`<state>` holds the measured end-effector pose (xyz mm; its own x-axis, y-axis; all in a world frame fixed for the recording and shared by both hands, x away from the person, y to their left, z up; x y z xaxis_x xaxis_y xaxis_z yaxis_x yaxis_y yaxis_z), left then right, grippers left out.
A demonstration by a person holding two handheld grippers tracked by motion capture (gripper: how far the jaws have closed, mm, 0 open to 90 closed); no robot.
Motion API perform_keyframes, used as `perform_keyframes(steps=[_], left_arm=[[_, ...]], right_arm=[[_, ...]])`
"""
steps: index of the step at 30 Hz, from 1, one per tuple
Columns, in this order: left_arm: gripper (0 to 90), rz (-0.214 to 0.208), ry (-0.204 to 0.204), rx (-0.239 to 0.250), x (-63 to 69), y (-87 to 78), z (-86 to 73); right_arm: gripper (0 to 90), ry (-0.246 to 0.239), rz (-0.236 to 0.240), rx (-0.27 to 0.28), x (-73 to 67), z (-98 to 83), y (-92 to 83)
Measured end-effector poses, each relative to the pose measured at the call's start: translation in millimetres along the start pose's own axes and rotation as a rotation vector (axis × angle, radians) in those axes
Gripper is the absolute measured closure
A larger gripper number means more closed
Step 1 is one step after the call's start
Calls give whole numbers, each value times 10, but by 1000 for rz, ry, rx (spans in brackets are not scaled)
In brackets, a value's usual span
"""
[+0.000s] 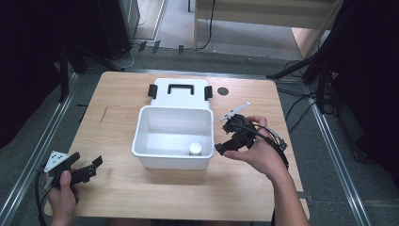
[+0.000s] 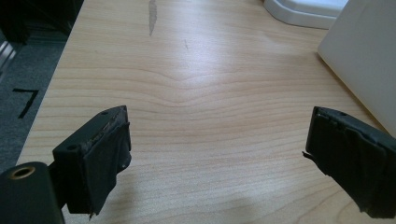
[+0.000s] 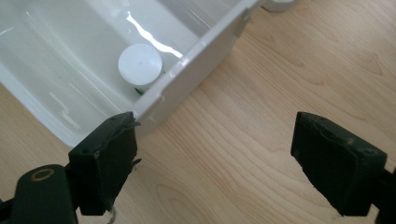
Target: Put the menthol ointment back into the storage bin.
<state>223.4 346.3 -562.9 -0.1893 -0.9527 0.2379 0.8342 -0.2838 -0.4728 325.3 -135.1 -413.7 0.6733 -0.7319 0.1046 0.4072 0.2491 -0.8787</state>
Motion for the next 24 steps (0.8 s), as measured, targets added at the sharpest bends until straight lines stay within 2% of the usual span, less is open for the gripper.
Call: perform_keyframes(steps=[8,24], left_arm=[[74,2,5,1,5,1,-1],[74,6,20,-3,20,-1,-3]], right_arm=[[151,54,-2,26,152,-299,34],[154,215,-33,132,461,-1021,213]])
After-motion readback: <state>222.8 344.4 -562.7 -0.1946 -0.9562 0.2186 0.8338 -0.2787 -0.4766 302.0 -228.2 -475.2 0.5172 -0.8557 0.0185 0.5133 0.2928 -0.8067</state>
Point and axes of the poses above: each handheld gripper's, and its own axes: y roughly forward along the jaws, z roughly out of its top, x roughly to its right, the point moved 2 cm from there along y, roughly forward along the jaws, and after that the axes turned 4 degrees about -z, right-handed, at the moved point
